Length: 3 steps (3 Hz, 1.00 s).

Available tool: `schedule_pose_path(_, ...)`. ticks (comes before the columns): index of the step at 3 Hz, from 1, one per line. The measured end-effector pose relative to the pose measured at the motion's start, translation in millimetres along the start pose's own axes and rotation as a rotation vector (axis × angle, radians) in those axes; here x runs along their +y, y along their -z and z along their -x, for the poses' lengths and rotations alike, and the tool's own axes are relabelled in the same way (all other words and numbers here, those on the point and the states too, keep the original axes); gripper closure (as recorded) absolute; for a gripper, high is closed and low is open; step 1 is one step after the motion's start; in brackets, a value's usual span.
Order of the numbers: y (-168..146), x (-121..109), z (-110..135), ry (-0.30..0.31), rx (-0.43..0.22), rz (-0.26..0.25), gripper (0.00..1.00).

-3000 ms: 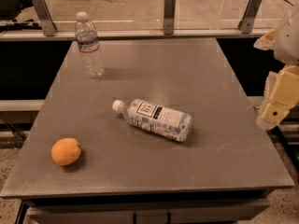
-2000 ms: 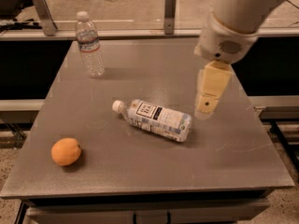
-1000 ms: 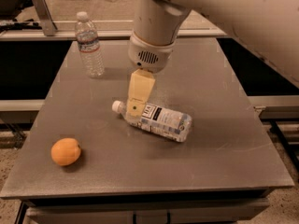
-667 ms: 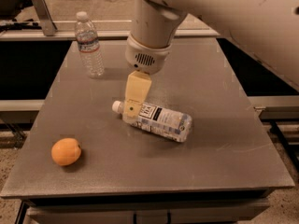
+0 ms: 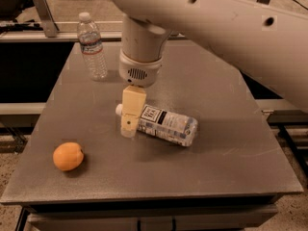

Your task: Place blue plastic bottle upright

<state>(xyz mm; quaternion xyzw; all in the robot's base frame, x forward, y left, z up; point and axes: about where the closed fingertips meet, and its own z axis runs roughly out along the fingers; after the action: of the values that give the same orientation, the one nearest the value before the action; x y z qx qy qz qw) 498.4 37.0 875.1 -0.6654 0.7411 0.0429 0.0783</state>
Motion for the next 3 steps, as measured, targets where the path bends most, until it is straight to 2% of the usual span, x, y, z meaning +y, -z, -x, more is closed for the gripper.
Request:
schedule_pose_path(1,-18,6,4,-0.006,0.069,-0.007,0.0)
schedule_pose_path(2,-25,7,1,-0.057,0.139,-0.047,0.0)
schedule_pose_path(3,-27,2,-16,-0.157,0.168,-0.081,0.0)
